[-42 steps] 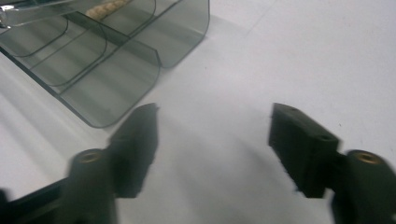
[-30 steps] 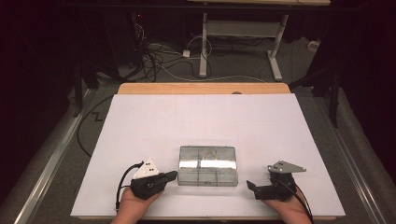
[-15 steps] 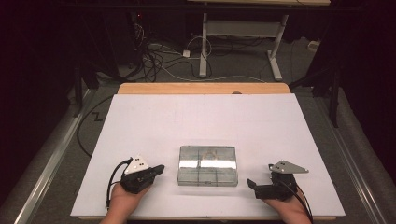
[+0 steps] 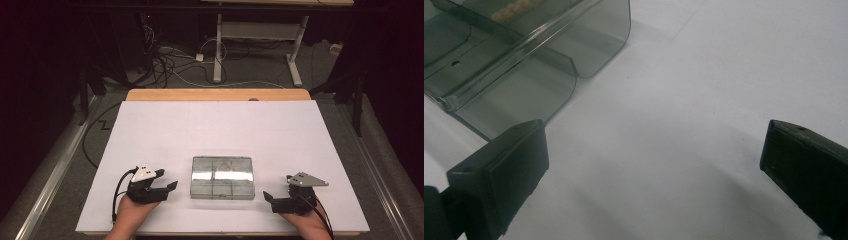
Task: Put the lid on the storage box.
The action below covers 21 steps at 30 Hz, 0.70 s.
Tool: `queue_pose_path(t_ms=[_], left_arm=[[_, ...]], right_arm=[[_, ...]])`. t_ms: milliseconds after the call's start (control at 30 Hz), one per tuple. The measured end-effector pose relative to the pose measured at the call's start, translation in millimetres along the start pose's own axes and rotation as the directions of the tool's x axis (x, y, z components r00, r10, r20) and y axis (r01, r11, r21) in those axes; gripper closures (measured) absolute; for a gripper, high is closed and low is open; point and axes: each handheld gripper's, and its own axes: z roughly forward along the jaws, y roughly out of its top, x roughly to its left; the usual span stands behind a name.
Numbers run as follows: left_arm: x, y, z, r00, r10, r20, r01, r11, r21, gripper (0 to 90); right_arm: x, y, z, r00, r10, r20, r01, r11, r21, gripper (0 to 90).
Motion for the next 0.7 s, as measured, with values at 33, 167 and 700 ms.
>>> queue_pose_path(t_ms=[33,167,700], left_arm=[[0.0,0.2,0.2,1.0,-0.003,-0.005,0.003,1.0,0.0,25.7],[0.1,1.2,0.7,0.9998,-0.009,-0.016,0.009,0.9999,-0.005,13.1],[-0.7,3.2,1.3,0.9997,0.003,-0.023,-0.004,0.9996,-0.028,0.0]], right_arm=[[0.0,-0.1,0.0,1.0,-0.003,0.0,0.003,1.0,-0.004,0.0],[0.2,-0.1,-0.6,1.0,-0.006,0.0,0.006,1.0,-0.018,0.0],[2.0,0.0,-1.0,1.0,-0.003,-0.007,0.003,1.0,-0.029,0.0]])
